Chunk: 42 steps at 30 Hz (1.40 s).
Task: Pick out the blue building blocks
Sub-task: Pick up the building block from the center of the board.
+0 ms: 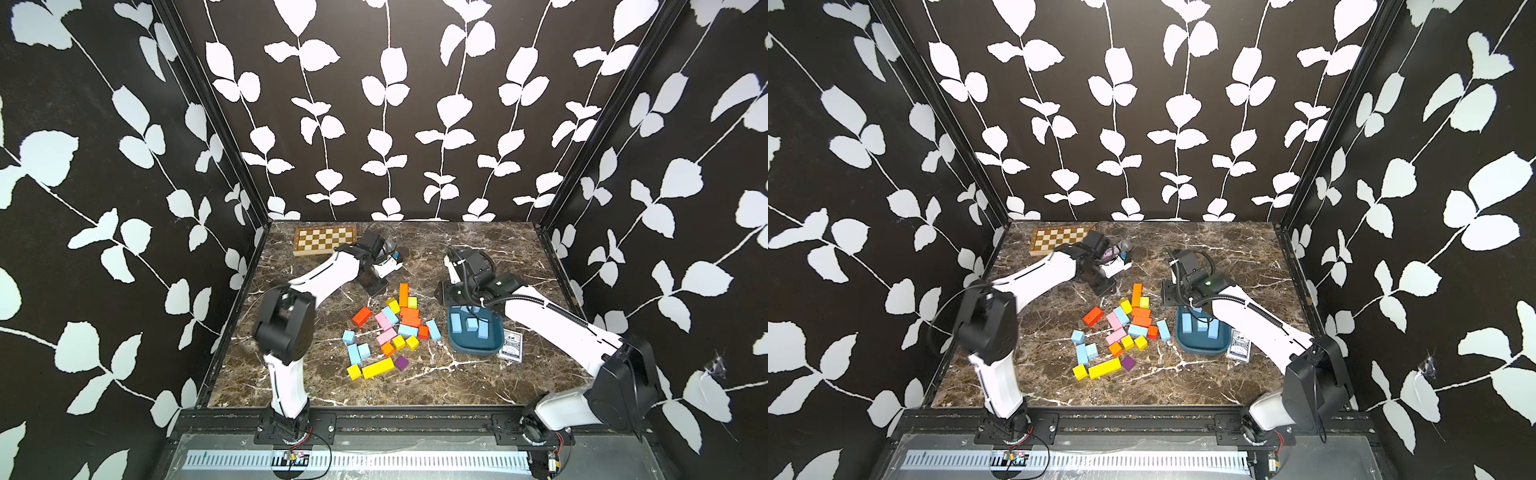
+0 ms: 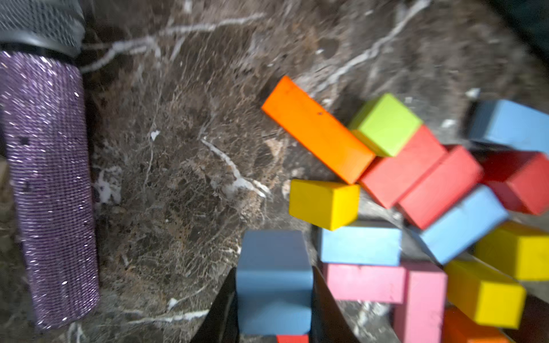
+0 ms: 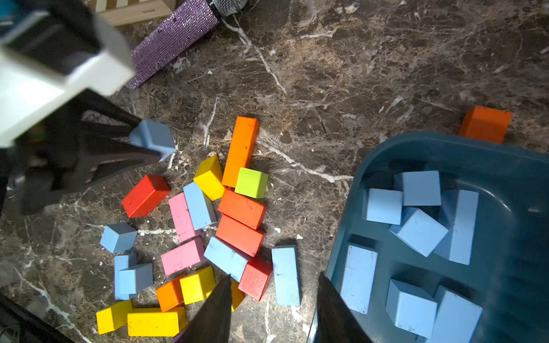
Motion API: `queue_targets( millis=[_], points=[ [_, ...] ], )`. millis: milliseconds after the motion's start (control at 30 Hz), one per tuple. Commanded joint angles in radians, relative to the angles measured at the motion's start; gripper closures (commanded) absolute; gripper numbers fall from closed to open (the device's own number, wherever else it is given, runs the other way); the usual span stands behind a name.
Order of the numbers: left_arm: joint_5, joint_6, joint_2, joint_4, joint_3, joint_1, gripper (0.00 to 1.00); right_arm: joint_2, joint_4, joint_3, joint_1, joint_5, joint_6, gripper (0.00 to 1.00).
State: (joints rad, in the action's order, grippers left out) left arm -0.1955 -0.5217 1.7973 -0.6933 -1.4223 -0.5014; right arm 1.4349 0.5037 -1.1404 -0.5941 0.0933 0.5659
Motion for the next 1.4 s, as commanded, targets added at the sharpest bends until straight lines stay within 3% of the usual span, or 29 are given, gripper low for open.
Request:
queue_targets(
  millis=[0,200,333,700,1033,1367],
  points=[
    [-0.158,-0.256,-0.132,0.038,0.082,-0.003,0.81,-0.02,-0.104,0.016,0.027,0.14,0.061,0.54],
    [-0.298,-0.492,-0.232,0.093,0.162,-0.003,0.8,-0.027,-0.24,0.037,0.036,0.298,0.145,0.53],
    [-0.36,-0.572,-0.249,0.127,0.176,-0.005,0.81,-0.018,-0.35,0.051,0.036,0.42,0.204,0.53],
    [-0.369,-0.535,-0.253,0.232,0.191,-0.034,0.82,0.049,-0.468,0.055,0.006,0.514,0.287,0.52],
    [-0.471,-0.34,-0.276,0.324,0.2,-0.042,0.81,0.103,-0.43,0.014,-0.021,0.48,0.236,0.52],
    [-0.552,-0.34,-0.3,0.348,0.211,-0.04,0.8,0.12,-0.454,0.006,-0.021,0.493,0.223,0.56]
  ],
)
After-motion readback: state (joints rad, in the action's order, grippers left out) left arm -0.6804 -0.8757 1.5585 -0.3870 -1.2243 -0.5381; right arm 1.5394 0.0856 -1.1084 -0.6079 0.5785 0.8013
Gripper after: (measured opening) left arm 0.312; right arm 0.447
